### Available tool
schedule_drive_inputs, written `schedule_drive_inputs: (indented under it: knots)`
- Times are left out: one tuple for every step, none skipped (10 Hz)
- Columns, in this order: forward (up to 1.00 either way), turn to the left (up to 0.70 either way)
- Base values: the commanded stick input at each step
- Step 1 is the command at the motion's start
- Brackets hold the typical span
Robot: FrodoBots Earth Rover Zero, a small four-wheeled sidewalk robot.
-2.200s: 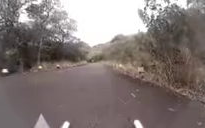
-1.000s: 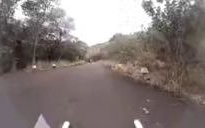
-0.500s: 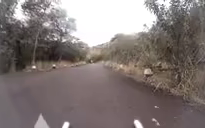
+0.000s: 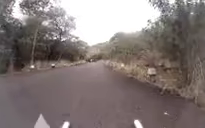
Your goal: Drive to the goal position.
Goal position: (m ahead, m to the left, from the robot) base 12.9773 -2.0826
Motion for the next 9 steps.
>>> schedule_drive_inputs:
  knots:
    - [0.5, 0.0]
    - [0.5, 0.0]
    - [0.5, 0.0]
    - [0.5, 0.0]
    - [0.5, 0.0]
    - [0.5, 0.0]
    - [0.5, 0.0]
    - [0.5, 0.0]
    - [0.5, 0.0]
